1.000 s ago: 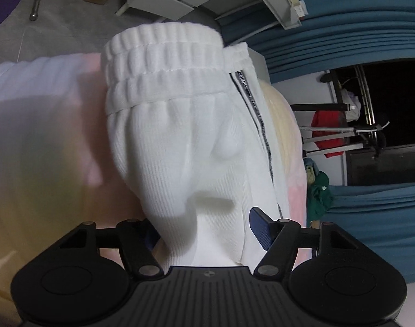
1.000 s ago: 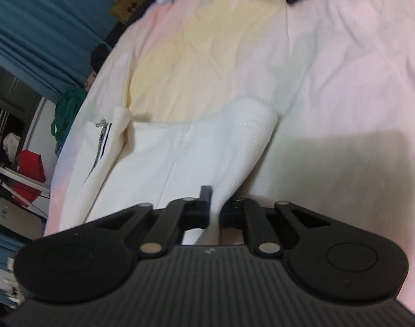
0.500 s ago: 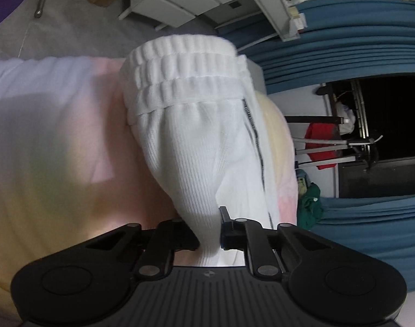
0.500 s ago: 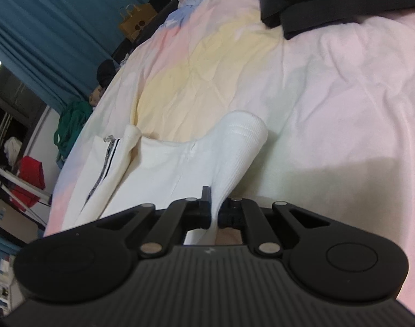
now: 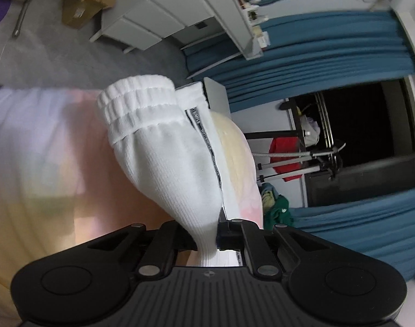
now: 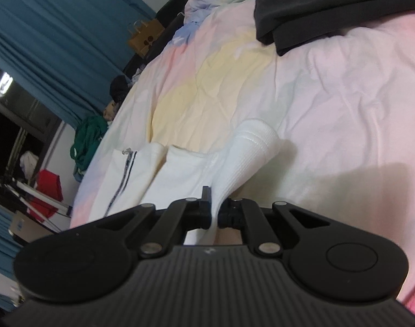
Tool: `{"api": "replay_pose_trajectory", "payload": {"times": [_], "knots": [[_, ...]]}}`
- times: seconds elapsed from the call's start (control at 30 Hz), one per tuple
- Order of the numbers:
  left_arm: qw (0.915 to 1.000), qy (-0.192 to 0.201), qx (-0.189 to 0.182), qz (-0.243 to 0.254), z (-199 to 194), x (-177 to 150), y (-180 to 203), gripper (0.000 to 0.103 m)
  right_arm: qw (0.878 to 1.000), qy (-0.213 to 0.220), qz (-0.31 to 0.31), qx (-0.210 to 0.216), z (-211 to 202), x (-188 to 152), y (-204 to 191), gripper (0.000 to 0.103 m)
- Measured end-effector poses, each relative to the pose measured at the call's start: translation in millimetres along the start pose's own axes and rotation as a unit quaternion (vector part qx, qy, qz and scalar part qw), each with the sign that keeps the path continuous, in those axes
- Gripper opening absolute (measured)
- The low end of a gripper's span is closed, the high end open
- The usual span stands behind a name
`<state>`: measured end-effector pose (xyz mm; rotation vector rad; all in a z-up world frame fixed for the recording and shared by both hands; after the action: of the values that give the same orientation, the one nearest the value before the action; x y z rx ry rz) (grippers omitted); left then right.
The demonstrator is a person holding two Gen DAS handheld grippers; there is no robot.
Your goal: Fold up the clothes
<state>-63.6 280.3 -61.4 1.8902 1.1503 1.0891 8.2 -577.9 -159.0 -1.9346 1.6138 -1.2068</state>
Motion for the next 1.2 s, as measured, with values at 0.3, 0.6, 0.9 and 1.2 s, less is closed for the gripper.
{"api": "replay_pose_trajectory", "payload": {"times": [0.3,0.6,0.9,1.2], "knots": [[0.9983,-0.004,0.006,0.058,-5.5,18.6,39.6,0.008,1.0,0.002,0.0,0.023,-6.7,5.5,-22.8,0.005],[0.9929,-0.013,0.009,0.118,91.9,68.7,137.0,0.008,0.995,0.031,-0.071,0.064,31.0,26.9,-151.1,0.005],[0.9906,-0.037,0.068,0.112,268.7,117.9,158.7,0.008,0.981,0.073,-0.179,0.012,180.9,17.0,-290.1,0.005],[0.9776,-0.074,0.135,0.143,401.0,115.6,114.0,0.011,0.967,0.052,-0.242,-0.055,326.1,-31.3,-292.8,0.006]]}}
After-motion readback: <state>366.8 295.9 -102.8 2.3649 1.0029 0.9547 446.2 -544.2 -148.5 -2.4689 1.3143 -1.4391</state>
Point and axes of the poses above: each gripper's, at about its wrist camera, not at the fingertips, and z roughly the way its jaws point, y to its right, x to its top, the point moved 7 cm from there along z, roughly the way its jaws point, and after that the axes turned 7 degrees about z, right-handed, at the moved point
